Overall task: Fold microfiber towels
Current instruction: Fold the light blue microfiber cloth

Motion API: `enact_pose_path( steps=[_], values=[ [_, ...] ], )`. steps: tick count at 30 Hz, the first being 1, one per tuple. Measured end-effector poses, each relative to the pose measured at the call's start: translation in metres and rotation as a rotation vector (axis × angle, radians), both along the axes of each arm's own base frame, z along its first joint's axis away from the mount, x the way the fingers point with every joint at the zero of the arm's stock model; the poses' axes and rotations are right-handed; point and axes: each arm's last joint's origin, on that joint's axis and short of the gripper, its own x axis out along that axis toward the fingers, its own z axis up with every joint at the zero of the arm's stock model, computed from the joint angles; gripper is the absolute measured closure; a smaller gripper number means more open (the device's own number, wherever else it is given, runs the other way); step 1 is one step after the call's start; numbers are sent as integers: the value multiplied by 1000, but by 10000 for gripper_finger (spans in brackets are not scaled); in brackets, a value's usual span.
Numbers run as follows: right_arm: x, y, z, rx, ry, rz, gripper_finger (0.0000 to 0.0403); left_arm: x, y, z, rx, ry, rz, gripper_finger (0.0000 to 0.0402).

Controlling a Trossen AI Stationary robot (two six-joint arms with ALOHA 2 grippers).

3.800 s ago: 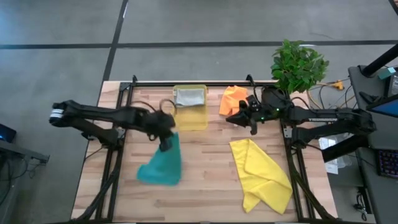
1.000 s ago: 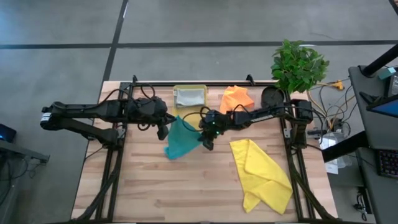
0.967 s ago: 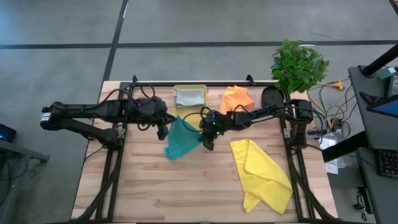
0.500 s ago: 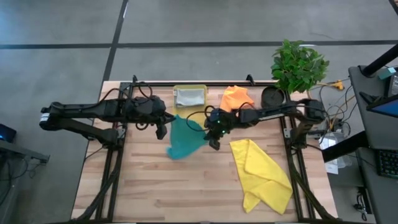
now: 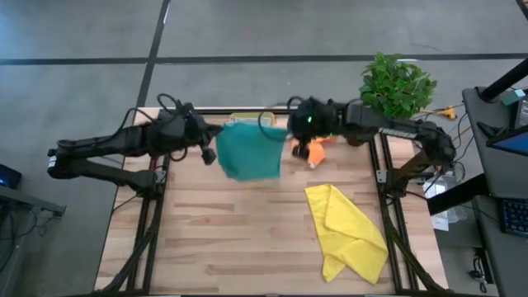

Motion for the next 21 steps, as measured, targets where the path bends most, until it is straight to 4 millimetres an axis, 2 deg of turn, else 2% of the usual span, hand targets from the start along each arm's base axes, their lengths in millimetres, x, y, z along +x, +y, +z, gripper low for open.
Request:
enact_pose_path(
  steps=[5, 10, 14, 21],
  values=[
    [-10, -9, 38, -128, -35, -129, 394, -9, 8, 15, 121, -71, 31, 401],
    [-11, 2, 51, -184, -59, -165, 394, -18, 7, 18, 188, -45, 47, 401],
    [-3, 21, 34, -183, -23, -191, 394, -20, 5, 0, 138, 12, 41, 401],
    [17, 72, -26, -117, 87, -193, 394, -23, -8, -49, 15, 120, -10, 401]
  ],
)
